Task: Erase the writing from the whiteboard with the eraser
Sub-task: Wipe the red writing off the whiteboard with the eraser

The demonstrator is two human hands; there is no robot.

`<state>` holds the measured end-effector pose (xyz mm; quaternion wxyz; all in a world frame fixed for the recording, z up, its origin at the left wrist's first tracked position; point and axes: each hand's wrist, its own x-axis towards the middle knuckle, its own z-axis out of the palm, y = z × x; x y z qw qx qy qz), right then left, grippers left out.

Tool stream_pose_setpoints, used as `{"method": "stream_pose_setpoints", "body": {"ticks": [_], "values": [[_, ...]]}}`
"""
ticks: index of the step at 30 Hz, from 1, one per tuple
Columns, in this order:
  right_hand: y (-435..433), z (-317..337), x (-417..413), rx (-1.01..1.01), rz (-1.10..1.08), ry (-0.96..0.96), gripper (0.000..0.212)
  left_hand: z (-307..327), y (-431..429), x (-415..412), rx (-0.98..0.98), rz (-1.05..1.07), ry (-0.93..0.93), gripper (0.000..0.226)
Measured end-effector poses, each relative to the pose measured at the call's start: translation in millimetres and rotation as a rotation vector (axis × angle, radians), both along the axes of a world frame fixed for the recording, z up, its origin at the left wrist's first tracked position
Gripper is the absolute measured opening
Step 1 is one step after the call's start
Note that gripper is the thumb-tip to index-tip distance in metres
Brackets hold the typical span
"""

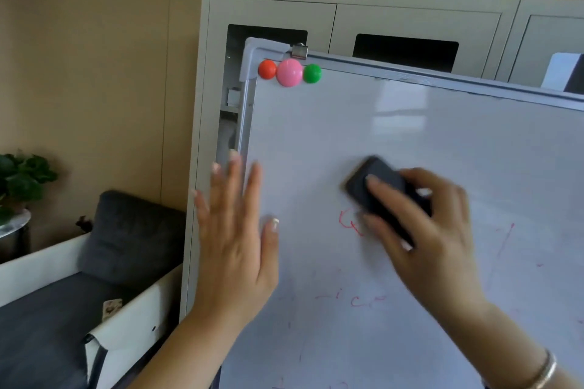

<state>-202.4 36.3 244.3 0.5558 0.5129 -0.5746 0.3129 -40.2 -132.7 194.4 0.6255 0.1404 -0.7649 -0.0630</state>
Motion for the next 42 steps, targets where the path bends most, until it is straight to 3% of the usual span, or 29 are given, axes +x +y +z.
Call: {"method": "stream_pose_setpoints", "body": {"ticks": [4,10,12,16,23,29,36,42], "values": [[2,-42,-1,0.355,-0.031,0.262,0.046,-9,6,-6,-0.180,0.097,-0.213,0.061],[15,-6,-15,0.001,-0.022,0.004,0.031,-13,-3,-5,-0.176,0.141,-0.230,0.058],[11,-15,-10,0.045,-0.020,0.023,0.030,-13,-3,-5,-0.186,0.116,-0.216,0.059],[9,-42,-5,0.336,-0.012,0.210,0.036,-13,-4,-6,-0.205,0.110,-0.212,0.059],[20,-5,-19,0.021,-0.043,0.007,0.030,-13,-4,-4,-0.194,0.120,-0.230,0.059],[18,-41,-13,0.307,-0.044,0.194,0.041,-13,-2,-6,-0.183,0.129,-0.223,0.061],[27,-14,-24,0.041,-0.033,0.006,0.033,0,10,-11,-0.239,0.114,-0.217,0.067],[19,-41,-15,0.186,-0.030,0.113,0.035,9,15,-21,-0.291,0.083,-0.293,0.067]]}}
